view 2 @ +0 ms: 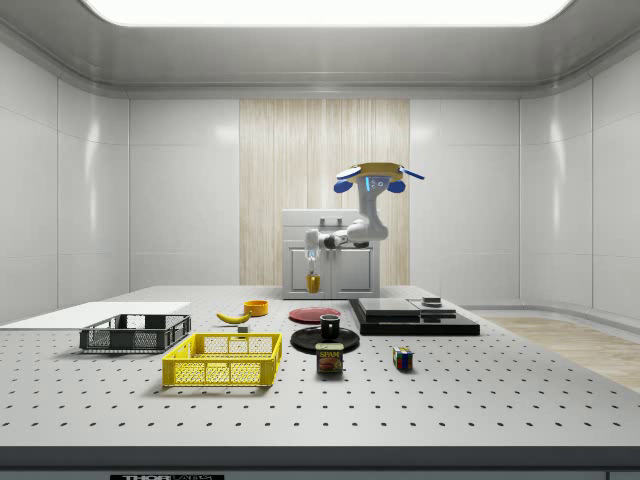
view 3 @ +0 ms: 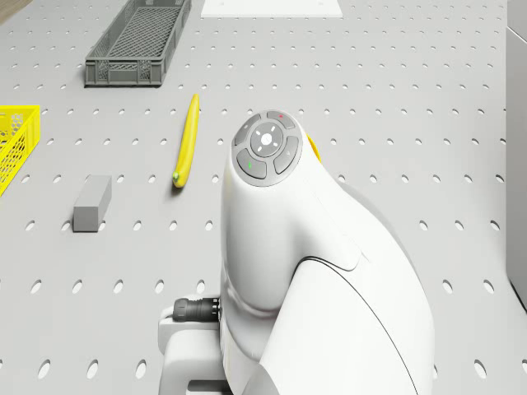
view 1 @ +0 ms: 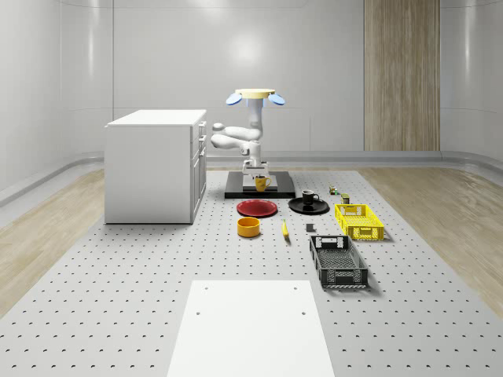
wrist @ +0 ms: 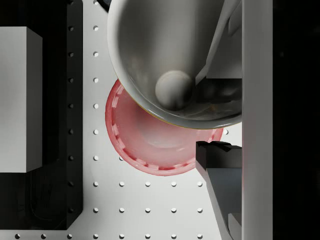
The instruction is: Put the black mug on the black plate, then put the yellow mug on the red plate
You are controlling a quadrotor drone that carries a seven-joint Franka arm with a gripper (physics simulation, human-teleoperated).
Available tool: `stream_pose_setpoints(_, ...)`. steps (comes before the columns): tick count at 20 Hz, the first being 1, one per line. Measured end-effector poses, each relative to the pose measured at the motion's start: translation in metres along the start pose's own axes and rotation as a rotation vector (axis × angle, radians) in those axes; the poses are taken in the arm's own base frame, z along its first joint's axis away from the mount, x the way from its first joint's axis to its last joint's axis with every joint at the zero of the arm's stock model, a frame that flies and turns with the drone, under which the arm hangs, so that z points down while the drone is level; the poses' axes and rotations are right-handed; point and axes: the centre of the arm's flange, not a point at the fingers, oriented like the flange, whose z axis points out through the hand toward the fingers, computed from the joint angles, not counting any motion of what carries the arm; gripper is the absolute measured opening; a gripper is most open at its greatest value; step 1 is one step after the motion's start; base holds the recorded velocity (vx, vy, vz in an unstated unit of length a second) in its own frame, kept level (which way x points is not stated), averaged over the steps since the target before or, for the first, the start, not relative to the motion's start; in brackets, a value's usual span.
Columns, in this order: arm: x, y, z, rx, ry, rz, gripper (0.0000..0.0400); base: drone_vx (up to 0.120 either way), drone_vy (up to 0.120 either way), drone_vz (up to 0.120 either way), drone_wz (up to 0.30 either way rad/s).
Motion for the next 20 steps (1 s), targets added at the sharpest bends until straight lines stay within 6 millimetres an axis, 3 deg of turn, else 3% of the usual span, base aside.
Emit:
stream_pose_setpoints(13,0.001,0.001,0.05,0.0,0.0,0.0,0.011,0.0,0.0,0.0,0.0)
stream_pose_setpoints(20,0.01,0.01,0.067,0.0,0.0,0.0,0.011,0.0,0.0,0.0,0.0)
